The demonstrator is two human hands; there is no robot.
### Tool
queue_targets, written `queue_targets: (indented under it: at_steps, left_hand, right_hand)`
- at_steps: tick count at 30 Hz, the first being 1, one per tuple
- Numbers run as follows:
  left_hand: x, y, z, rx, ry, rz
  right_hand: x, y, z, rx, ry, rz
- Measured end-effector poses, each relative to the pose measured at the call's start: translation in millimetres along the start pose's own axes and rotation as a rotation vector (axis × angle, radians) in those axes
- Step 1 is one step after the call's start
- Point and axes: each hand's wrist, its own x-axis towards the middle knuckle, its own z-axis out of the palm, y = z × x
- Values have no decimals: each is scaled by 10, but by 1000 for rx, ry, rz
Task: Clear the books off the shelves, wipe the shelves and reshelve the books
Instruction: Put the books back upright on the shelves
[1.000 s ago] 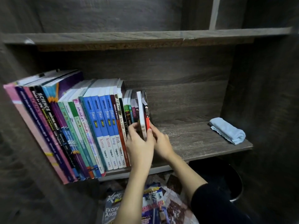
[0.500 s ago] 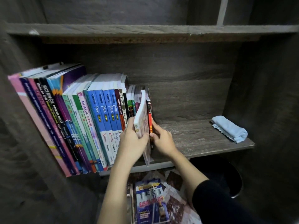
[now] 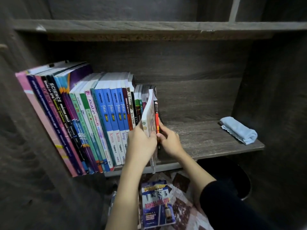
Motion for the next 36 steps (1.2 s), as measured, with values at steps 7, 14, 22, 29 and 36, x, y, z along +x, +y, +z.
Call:
queue_targets:
  at_steps: [7, 14, 22, 29, 36]
  left_hand:
    - [15, 62, -436, 2, -86, -40]
    - [-60, 115, -651, -132, -51, -38]
    - [-59, 231, -413, -338, -144, -29]
    - [20, 292, 123, -222, 12, 29]
    - [84, 327, 472, -140, 85, 95]
  right_hand:
    - [7, -79, 0, 74, -78, 17]
    - [-26, -211, -306, 199, 29, 140]
    - [-1068, -592, -580, 143, 143, -281]
    - [-1040, -413, -442, -108, 8, -177]
    - [-767, -280, -202, 24, 206, -62]
